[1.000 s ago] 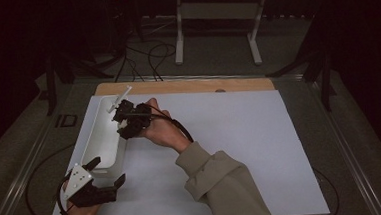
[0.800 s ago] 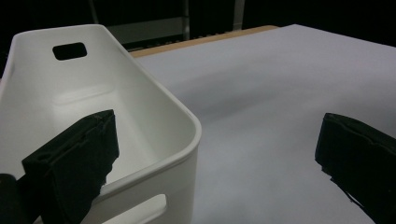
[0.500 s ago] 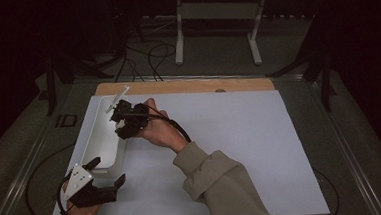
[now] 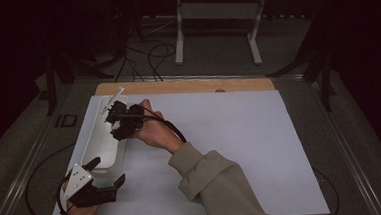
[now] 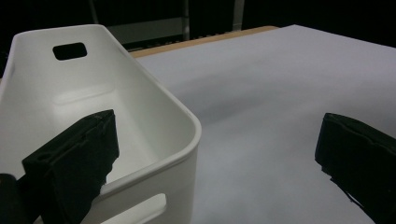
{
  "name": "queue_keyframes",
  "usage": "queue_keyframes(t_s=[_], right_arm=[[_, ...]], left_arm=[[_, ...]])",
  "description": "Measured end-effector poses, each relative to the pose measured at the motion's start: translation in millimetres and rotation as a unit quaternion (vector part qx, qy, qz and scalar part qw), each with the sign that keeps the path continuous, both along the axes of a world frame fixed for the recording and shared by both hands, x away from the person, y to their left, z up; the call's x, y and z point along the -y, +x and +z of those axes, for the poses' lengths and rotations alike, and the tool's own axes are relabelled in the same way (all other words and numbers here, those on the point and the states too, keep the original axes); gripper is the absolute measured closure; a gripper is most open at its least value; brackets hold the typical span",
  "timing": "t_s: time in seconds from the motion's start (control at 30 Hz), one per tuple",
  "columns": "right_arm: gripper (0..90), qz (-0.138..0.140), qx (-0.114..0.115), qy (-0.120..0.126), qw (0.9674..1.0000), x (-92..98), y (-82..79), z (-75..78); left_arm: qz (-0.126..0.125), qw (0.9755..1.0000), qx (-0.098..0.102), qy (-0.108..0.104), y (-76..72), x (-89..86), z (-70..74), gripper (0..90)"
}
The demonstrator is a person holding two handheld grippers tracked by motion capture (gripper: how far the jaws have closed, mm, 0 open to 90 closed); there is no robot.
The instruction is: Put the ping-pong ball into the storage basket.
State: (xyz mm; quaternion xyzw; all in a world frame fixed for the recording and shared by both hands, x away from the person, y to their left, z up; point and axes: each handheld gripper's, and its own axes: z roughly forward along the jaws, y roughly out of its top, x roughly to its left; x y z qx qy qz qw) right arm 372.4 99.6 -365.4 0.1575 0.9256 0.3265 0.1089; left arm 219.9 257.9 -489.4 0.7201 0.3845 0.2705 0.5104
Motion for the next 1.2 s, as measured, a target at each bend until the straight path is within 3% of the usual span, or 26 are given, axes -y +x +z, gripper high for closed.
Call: queue_keyframes(t_s=[1.2], right_arm=[[50.5, 0.006, -0.004, -0.006, 1.0, -27.3, -3.8, -6.4]], left_arm=[[0.0, 1.0, 0.001, -0.001, 0.1, -0.1, -0.1, 0.5]])
